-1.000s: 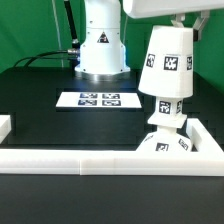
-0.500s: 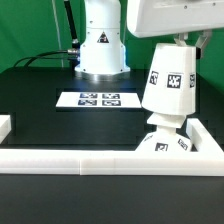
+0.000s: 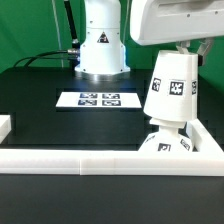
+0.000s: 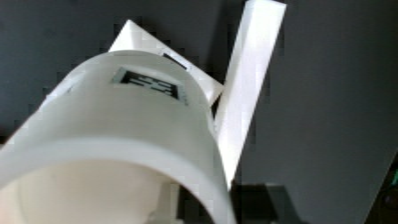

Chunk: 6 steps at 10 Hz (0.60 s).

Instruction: Assemble lamp

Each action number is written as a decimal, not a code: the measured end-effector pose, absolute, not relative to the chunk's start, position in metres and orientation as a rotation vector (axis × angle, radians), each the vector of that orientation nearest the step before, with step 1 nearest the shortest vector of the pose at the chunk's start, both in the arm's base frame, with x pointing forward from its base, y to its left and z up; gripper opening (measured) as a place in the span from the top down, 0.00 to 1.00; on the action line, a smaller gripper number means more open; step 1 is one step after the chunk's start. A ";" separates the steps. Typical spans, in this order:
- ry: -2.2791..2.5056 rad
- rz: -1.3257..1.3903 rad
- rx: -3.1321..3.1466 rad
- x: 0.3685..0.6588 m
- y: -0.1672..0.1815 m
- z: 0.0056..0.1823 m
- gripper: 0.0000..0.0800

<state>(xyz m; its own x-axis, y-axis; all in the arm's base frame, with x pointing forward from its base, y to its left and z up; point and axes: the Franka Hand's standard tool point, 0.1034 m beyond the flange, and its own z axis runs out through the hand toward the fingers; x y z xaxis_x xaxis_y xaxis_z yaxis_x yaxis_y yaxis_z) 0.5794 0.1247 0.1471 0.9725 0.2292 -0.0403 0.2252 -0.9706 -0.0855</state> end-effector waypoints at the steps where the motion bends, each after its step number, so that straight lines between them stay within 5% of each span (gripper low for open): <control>1: -0.343 0.075 -3.041 0.577 0.127 0.149 0.83; 4: -0.322 0.085 -3.039 0.558 0.125 0.161 0.30; 5: -0.312 0.082 -3.038 0.551 0.124 0.169 0.30; 6: -0.285 0.086 -3.039 0.540 0.122 0.174 0.16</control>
Offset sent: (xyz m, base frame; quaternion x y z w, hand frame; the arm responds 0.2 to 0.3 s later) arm -0.0416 -0.0085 0.0224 -0.0022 -0.0174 0.0197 0.9997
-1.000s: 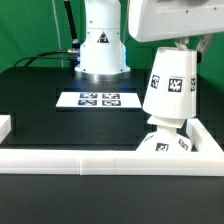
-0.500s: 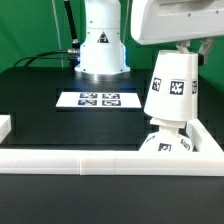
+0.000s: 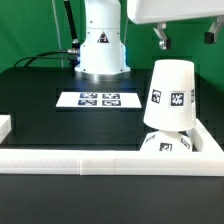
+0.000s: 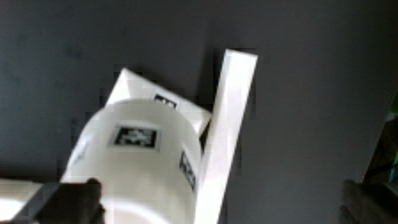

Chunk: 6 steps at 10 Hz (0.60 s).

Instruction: Assemble lamp

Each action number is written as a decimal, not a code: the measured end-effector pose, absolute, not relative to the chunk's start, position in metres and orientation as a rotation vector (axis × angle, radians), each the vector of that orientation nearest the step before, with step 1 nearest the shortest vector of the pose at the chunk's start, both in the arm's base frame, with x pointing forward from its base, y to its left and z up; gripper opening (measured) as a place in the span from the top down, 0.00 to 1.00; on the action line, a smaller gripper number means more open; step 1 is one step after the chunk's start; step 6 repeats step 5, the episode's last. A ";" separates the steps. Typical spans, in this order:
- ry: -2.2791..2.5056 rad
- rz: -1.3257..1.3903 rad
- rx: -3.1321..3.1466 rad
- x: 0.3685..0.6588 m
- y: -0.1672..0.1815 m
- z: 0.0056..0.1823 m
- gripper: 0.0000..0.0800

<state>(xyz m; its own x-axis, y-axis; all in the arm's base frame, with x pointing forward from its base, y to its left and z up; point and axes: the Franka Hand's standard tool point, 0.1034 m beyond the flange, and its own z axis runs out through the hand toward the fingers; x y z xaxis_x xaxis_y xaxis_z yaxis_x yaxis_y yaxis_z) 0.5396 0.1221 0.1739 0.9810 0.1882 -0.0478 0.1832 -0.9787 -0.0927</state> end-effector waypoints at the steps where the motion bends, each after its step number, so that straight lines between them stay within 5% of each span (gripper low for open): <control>1: -0.243 0.094 -3.046 0.526 0.120 0.178 0.14; 6: -0.128 0.094 -3.101 0.506 0.118 0.183 0.13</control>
Offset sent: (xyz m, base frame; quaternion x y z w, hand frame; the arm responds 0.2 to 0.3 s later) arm 0.0000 0.0000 0.0000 0.0000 0.0000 0.0000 1.0000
